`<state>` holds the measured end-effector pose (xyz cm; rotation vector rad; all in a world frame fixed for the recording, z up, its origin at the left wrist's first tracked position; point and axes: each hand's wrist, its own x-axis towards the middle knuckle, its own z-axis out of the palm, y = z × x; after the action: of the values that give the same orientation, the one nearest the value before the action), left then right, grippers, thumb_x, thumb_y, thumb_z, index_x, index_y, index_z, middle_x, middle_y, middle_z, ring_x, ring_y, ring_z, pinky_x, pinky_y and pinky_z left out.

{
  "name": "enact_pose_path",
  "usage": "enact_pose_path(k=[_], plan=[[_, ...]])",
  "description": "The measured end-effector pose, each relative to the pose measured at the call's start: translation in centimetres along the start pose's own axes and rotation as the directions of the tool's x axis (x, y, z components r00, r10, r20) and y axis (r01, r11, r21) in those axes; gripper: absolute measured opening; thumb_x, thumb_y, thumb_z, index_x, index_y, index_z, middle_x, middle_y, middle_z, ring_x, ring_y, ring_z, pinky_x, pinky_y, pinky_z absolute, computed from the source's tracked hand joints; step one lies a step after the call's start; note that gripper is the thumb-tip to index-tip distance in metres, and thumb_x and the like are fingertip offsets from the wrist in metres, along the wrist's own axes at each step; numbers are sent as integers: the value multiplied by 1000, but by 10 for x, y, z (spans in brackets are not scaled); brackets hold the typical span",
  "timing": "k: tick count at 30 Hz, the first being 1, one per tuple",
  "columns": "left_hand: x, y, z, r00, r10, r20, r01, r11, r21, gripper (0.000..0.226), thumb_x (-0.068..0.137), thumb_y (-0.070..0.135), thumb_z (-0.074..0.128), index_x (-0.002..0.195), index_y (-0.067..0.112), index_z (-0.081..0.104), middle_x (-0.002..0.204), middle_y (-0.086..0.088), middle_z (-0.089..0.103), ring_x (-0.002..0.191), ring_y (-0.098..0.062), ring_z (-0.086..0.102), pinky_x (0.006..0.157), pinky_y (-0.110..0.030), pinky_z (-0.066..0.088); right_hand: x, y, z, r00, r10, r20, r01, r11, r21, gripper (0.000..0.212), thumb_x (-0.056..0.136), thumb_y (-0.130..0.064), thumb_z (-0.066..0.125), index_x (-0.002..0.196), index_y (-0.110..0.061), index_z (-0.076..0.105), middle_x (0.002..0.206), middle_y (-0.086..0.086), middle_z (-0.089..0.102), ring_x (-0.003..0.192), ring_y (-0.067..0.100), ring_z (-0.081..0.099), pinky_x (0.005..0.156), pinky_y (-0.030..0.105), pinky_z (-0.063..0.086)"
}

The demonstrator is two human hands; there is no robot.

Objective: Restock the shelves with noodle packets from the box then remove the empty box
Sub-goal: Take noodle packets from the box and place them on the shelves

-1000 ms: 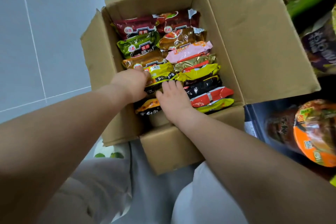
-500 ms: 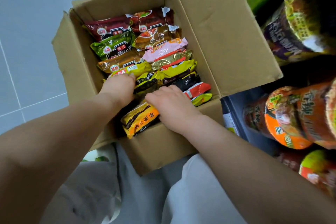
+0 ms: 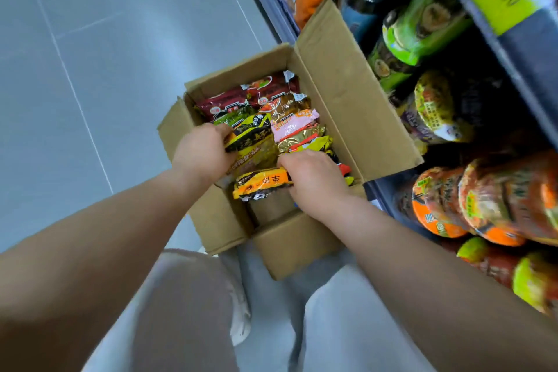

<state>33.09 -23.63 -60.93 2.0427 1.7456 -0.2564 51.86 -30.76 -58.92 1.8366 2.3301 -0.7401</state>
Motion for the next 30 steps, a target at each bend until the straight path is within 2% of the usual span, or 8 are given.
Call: enact_pose_path(k=[2,5,7,13,17,22,26,30], plan=[[-24,4,-49,1000,-3,3,3,1000,17,27,83,25,63,109,17,62,89,-8,61,79,-30,58,61,-34,47,-22,-16,-46,999,51,11,-50,999,-10,20,83,-6,59,99,-17,55,96,3,61,95,28,54,67,30,27],[-60,15,-117,1000,1,-18,-1,999,45,22,81,26,63,101,17,65,75,-3,50,71,-27,47,59,-30,38,-55,-33,-111,987,160,19,-161,986,49,19,85,-13,60,103,-18,56,100,8,60,96,32,54,68,33,36],[-94,26,-167,999,-28,-33,29,999,29,19,80,26,61,97,20,65,74,-3,49,70,-27,46,58,-29,36,-81,-52,-163,978,205,35,-207,976,72,23,85,-14,61,107,-18,56,104,8,60,100,32,55,72,35,42],[-218,57,-304,995,-72,-72,71,997,-23,17,77,28,61,93,26,65,78,-4,58,72,-29,53,58,-29,39,-173,-110,-303,964,267,13,-267,959,91,35,82,-14,65,114,-22,55,106,7,63,100,31,57,68,30,33],[-272,59,-342,993,-71,-98,68,997,-34,21,78,24,60,98,25,67,76,-3,56,82,-32,60,59,-27,37,-207,-134,-338,939,343,-40,-339,937,80,20,83,-18,63,101,-19,53,98,6,62,92,31,60,63,31,38],[-289,41,-373,990,-36,-134,34,999,-19,28,78,21,56,103,27,68,74,1,53,77,-27,55,61,-29,45,-205,-166,-371,924,368,-105,-368,930,17,21,85,-27,62,99,-14,52,93,5,61,88,30,60,62,32,42],[-277,-8,-406,983,14,-181,-20,999,-33,27,79,20,57,103,28,67,79,0,61,78,-26,57,60,-29,47,-173,-215,-388,914,368,-173,-372,928,11,24,86,-29,63,93,-15,45,84,3,54,81,29,57,60,32,39],[-253,-79,-446,975,45,-220,-53,998,-32,27,76,18,56,97,28,68,62,7,50,70,-24,55,58,-29,49,-129,-274,-399,887,404,-222,-418,908,-17,23,89,-30,59,89,-16,40,68,-2,45,72,26,55,53,29,36]])
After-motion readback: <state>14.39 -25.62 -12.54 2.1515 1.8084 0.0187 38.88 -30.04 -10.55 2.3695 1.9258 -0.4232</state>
